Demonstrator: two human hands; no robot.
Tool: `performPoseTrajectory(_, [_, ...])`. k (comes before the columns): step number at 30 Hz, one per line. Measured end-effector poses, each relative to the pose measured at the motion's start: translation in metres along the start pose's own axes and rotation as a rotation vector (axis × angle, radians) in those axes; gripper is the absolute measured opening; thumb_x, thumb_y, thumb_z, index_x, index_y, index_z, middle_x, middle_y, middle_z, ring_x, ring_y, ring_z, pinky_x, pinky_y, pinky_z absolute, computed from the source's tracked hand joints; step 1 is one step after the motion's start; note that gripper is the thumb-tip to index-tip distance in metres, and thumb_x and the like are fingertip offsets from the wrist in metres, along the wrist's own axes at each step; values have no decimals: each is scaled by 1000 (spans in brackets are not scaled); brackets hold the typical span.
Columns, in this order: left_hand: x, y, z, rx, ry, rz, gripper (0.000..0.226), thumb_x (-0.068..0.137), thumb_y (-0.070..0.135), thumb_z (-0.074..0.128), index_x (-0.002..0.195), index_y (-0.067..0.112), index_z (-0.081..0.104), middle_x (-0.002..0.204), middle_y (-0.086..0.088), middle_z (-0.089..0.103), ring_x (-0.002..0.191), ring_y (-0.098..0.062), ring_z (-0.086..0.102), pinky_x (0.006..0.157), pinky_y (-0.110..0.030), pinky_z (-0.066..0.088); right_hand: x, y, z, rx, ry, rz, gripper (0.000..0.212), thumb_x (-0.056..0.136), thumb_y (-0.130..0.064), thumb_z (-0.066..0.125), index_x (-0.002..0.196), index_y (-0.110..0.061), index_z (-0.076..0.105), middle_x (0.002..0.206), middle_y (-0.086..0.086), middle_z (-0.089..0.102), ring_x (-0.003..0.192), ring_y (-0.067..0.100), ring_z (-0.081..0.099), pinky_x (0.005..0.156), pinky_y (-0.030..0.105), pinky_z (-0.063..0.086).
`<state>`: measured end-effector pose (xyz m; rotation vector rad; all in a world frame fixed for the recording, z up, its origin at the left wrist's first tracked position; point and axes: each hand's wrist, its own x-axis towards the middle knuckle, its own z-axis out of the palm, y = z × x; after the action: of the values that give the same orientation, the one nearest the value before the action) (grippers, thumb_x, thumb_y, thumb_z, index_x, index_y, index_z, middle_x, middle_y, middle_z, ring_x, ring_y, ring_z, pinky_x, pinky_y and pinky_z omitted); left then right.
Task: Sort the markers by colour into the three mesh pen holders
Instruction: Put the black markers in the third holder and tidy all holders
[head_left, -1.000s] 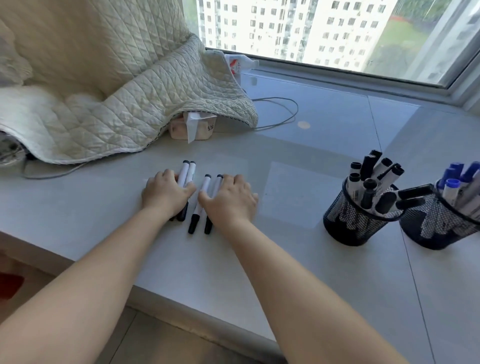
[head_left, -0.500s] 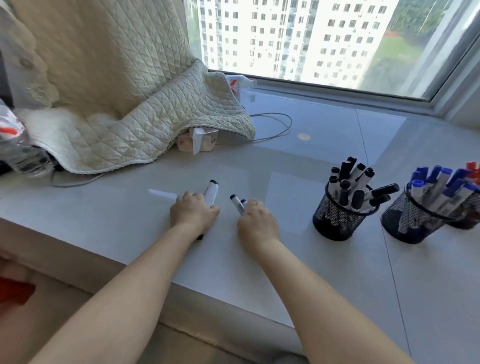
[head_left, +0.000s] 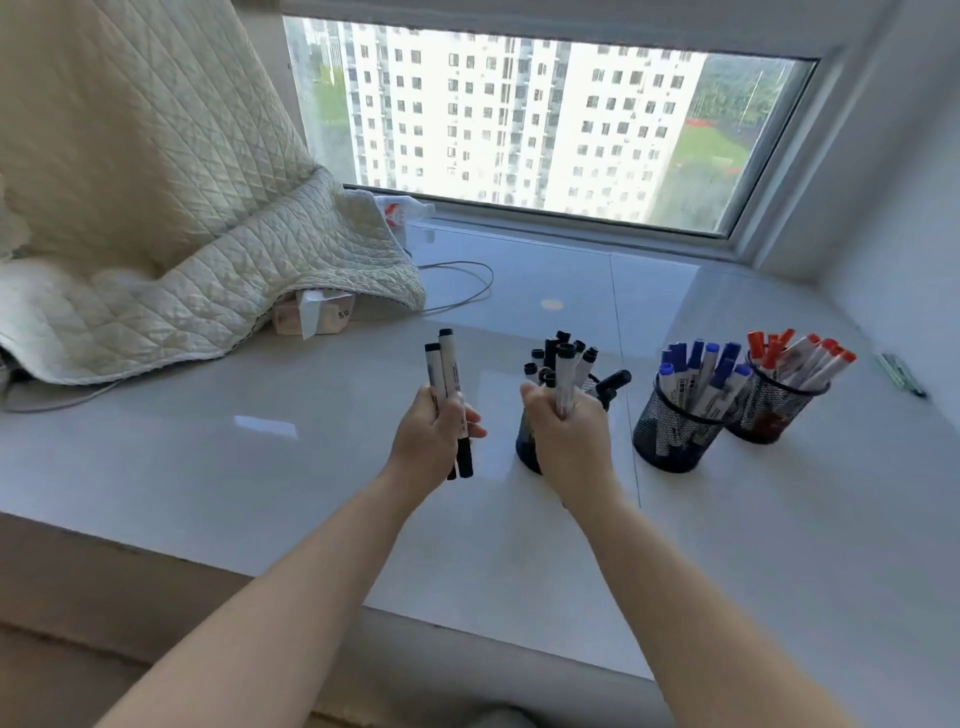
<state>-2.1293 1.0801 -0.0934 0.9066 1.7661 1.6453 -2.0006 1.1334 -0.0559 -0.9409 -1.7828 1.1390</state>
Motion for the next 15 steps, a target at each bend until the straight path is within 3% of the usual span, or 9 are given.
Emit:
performPoseTrajectory(3, [13, 23, 28, -112, 58, 35, 9, 93, 15, 44, 87, 21, 47, 75, 1, 55, 62, -4, 59, 65, -23, 49, 13, -12, -38, 294, 170, -43, 54, 93, -22, 47, 41, -19, 32, 39, -9, 28, 37, 10, 23, 42, 25, 20])
performPoseTrajectory(7, [28, 41, 54, -275, 172, 40, 10, 94, 19, 47, 88, 25, 51, 74, 5, 52, 66, -4, 52, 65, -23, 44, 34, -14, -68, 473, 300, -74, 56, 96, -25, 45, 40, -27, 43, 37, -9, 38, 37, 7, 35, 44, 22, 32])
performPoseTrajectory(9, [34, 44, 63, -346, 224, 34, 11, 96, 24, 45, 86, 24, 49, 75, 5, 51, 69, -5, 52, 66, -23, 44, 43, -11, -71, 533, 317, -31, 57, 96, -31, 44, 40, -27, 48, 39, -9, 44, 40, 6, 43, 55, 23, 42])
performPoseTrajectory(12, [39, 48, 75, -522, 271, -3, 12, 98, 28, 40, 88, 23, 46, 78, 4, 51, 74, -6, 56, 68, -22, 45, 53, -9, -66, 583, 331, -7, 54, 96, -32, 45, 43, -25, 52, 43, -8, 51, 47, 7, 52, 82, 46, 47])
performPoseTrajectory(15, [40, 49, 83, -647, 274, -19, 12, 99, 29, 38, 92, 23, 46, 80, 6, 57, 76, -3, 62, 70, -22, 46, 62, -10, -58, 593, 383, -32, 51, 96, -32, 44, 47, -24, 51, 44, -7, 53, 52, 8, 58, 89, 48, 47])
